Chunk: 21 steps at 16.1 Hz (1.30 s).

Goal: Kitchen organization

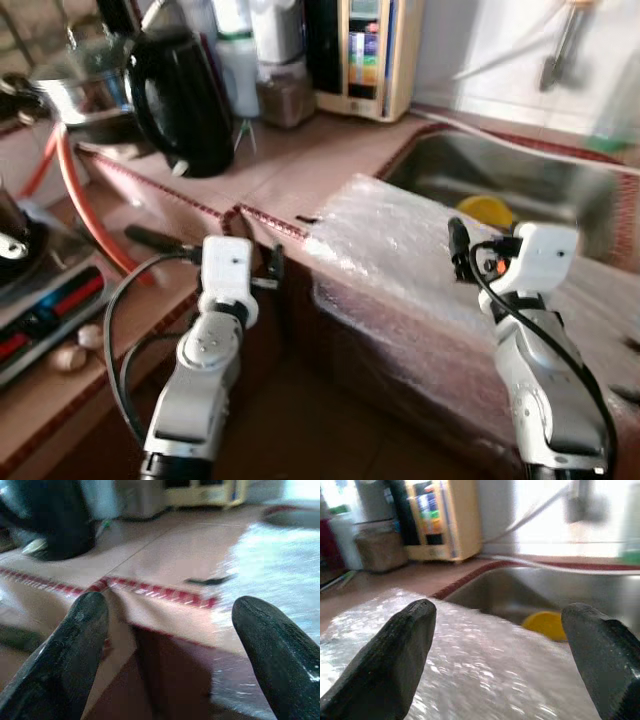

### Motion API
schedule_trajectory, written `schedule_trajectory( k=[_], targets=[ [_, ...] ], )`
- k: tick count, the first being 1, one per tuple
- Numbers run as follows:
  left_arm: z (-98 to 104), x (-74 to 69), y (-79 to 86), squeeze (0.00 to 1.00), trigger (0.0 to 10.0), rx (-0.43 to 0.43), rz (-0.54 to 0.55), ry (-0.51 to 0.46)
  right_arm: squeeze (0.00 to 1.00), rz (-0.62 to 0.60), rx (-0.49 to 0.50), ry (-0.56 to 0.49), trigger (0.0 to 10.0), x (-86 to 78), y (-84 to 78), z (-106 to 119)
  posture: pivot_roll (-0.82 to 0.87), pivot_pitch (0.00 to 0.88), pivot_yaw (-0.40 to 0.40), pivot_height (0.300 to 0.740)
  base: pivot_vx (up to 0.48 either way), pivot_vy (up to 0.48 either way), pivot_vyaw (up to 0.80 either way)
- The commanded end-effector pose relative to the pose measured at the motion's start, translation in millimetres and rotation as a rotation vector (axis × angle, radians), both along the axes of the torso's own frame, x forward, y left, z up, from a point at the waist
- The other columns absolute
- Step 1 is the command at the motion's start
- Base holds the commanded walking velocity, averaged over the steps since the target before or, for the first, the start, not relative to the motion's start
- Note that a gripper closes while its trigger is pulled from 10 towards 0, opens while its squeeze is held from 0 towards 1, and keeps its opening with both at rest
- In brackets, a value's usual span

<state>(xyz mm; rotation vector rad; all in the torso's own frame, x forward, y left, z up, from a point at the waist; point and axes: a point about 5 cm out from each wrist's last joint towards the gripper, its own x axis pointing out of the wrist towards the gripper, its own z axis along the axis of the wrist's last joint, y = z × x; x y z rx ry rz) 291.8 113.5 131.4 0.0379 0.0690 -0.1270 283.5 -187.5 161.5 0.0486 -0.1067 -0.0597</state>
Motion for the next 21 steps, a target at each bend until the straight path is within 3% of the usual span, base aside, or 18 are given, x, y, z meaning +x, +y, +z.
schedule_trajectory(
  k=[1,2,5,16,18,21],
  targets=[
    [2.0,0.7,6.3,0.00,10.0,0.018,0.014,-0.007,0.57,0.008,0.004,-0.021,10.0,0.9,4.0,4.3,-0.16,0.000,0.080,0.740,-0.300,0.000,0.00],
    [1.8,0.7,6.4,0.00,10.0,0.017,0.015,-0.006,0.45,0.009,0.003,-0.022,10.0,1.4,3.9,4.5,-0.15,0.000,0.079,0.740,-0.296,0.000,0.00],
    [2.0,1.2,5.3,0.00,10.0,0.019,0.011,-0.009,0.35,0.015,-0.011,-0.032,10.0,3.3,4.3,7.0,-0.16,0.000,0.075,0.740,-0.284,0.000,0.00],
    [-3.3,3.5,-1.2,0.00,10.0,0.006,-0.019,0.015,0.29,-0.001,-0.014,-0.020,10.0,-1.8,2.4,1.6,-0.18,0.000,0.088,0.740,-0.293,0.000,0.00],
    [-11.1,2.2,-4.1,0.00,10.0,0.007,-0.045,0.043,0.02,0.004,-0.007,0.001,10.0,-5.6,4.9,-5.2,-0.19,0.000,0.091,0.740,-0.142,0.000,0.00],
    [-26.0,0.9,-4.3,0.00,10.0,0.024,-0.081,0.088,0.00,0.025,-0.010,0.068,10.0,-9.5,6.6,-26.6,-0.20,0.000,0.094,0.740,0.000,0.000,0.00]
  ],
)
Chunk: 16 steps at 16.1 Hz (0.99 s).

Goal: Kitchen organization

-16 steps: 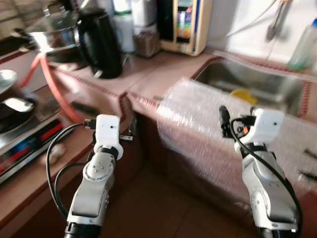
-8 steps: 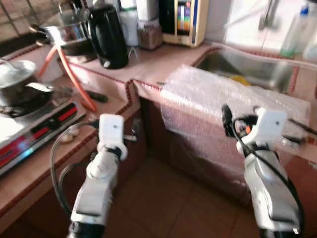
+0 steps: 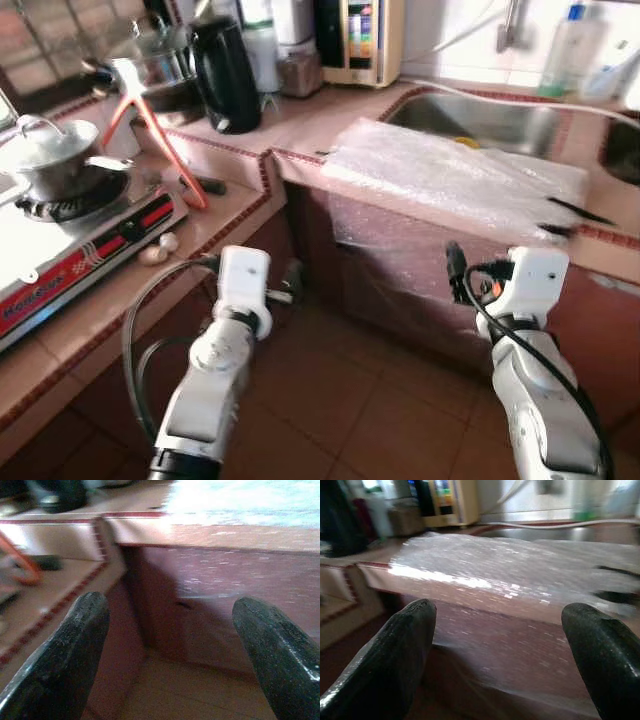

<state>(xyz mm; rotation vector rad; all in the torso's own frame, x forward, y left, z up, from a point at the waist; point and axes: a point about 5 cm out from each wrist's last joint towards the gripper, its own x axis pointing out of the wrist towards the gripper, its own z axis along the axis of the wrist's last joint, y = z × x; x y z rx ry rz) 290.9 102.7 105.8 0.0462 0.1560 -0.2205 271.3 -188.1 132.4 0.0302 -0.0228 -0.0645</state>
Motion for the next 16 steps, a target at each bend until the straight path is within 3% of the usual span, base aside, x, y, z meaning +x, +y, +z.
schedule_trajectory(
  k=[1,4,7,8,9,10,13,15,16],
  targets=[
    [-12.8,2.9,11.4,0.00,10.0,0.010,0.029,0.042,0.00,0.021,0.001,0.024,10.0,1.6,5.5,-11.1,-0.20,0.000,0.092,0.740,0.000,0.000,0.00],
    [-48.6,-1.5,20.6,0.00,10.0,0.044,0.025,0.175,0.00,0.051,-0.028,0.140,10.0,-0.8,9.3,-50.5,-0.21,0.000,0.095,0.740,0.000,0.000,0.00],
    [-109.7,-26.3,38.4,0.00,10.0,0.160,0.008,0.367,0.00,0.132,-0.119,0.359,10.0,-11.2,19.0,-113.1,-0.20,0.000,0.091,0.740,0.000,0.000,0.00],
    [-113.4,-28.3,39.7,0.00,10.0,0.171,0.005,0.381,0.00,0.127,-0.106,0.380,10.0,-11.9,18.9,-117.3,-0.20,0.000,0.091,0.740,0.000,0.000,0.00],
    [-140.3,-47.9,48.9,0.00,10.0,0.225,-0.025,0.503,0.00,0.171,-0.133,0.498,10.0,-20.4,22.7,-143.5,-0.20,0.000,0.090,0.740,0.000,0.000,0.00],
    [-150.5,-57.3,55.1,0.00,10.0,0.238,-0.025,0.557,0.00,0.202,-0.152,0.550,10.0,-26.6,24.3,-154.9,-0.20,0.000,0.091,0.740,0.000,0.000,0.00],
    [-172.7,-83.5,76.5,0.00,10.0,0.184,0.024,0.714,0.00,0.216,-0.168,0.740,10.0,-54.5,17.5,-188.6,-0.18,0.000,0.079,0.740,0.000,0.000,0.00],
    [-191.8,-116.1,93.0,0.00,10.0,0.254,0.045,0.870,0.00,0.186,-0.146,0.934,10.0,-89.4,4.5,-213.6,-0.17,0.000,0.059,0.740,0.000,0.000,0.00],
    [-195.1,-124.1,98.9,0.00,10.0,0.287,0.055,0.906,0.00,0.162,-0.144,0.959,10.0,-92.6,-1.6,-215.4,-0.17,0.000,0.057,0.740,0.000,0.000,0.00]
  ],
)
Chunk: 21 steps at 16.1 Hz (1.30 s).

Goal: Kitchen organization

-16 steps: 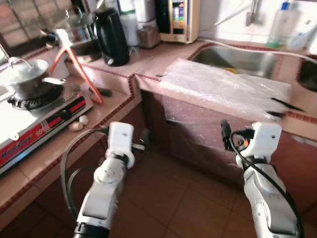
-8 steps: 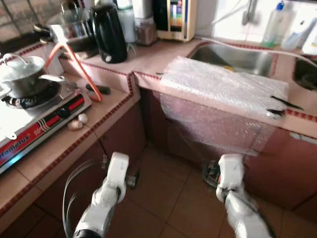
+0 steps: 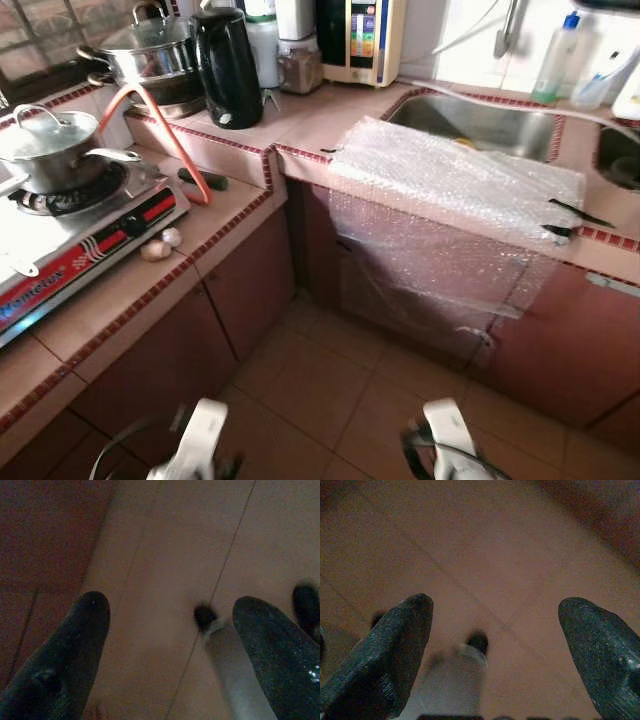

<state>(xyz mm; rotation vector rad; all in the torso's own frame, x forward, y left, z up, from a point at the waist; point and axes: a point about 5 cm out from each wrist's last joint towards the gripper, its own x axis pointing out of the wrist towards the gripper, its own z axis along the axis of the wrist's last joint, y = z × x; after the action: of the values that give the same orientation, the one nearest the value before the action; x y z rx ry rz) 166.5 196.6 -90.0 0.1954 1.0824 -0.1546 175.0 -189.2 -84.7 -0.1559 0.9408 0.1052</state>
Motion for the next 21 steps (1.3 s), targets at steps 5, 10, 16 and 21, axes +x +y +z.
schedule_trajectory(
  k=[5,10,16,21],
  targets=[
    [0.6,1.4,4.5,0.00,10.0,0.028,-0.018,0.009,0.00,-0.001,0.012,0.026,10.0,1.3,-4.0,-0.2,-0.19,0.000,0.066,0.740,0.000,0.000,-0.09],
    [2.7,14.1,-23.3,0.00,10.0,0.007,-0.180,0.008,0.00,0.013,0.018,0.033,10.0,-1.2,2.1,-2.5,-0.22,0.000,0.092,0.740,0.000,0.000,-0.77],
    [4.9,20.0,-29.4,0.00,10.0,0.038,-0.267,0.009,0.00,0.068,0.002,0.045,10.0,-2.4,7.2,-3.7,-0.24,0.000,0.116,0.740,0.000,0.000,-0.77],
    [4.7,20.0,-31.1,0.00,10.0,0.037,-0.273,0.015,0.00,0.085,0.004,0.040,10.0,-2.1,8.9,-3.5,-0.23,0.000,0.111,0.740,0.000,0.000,-0.77]
  ],
)
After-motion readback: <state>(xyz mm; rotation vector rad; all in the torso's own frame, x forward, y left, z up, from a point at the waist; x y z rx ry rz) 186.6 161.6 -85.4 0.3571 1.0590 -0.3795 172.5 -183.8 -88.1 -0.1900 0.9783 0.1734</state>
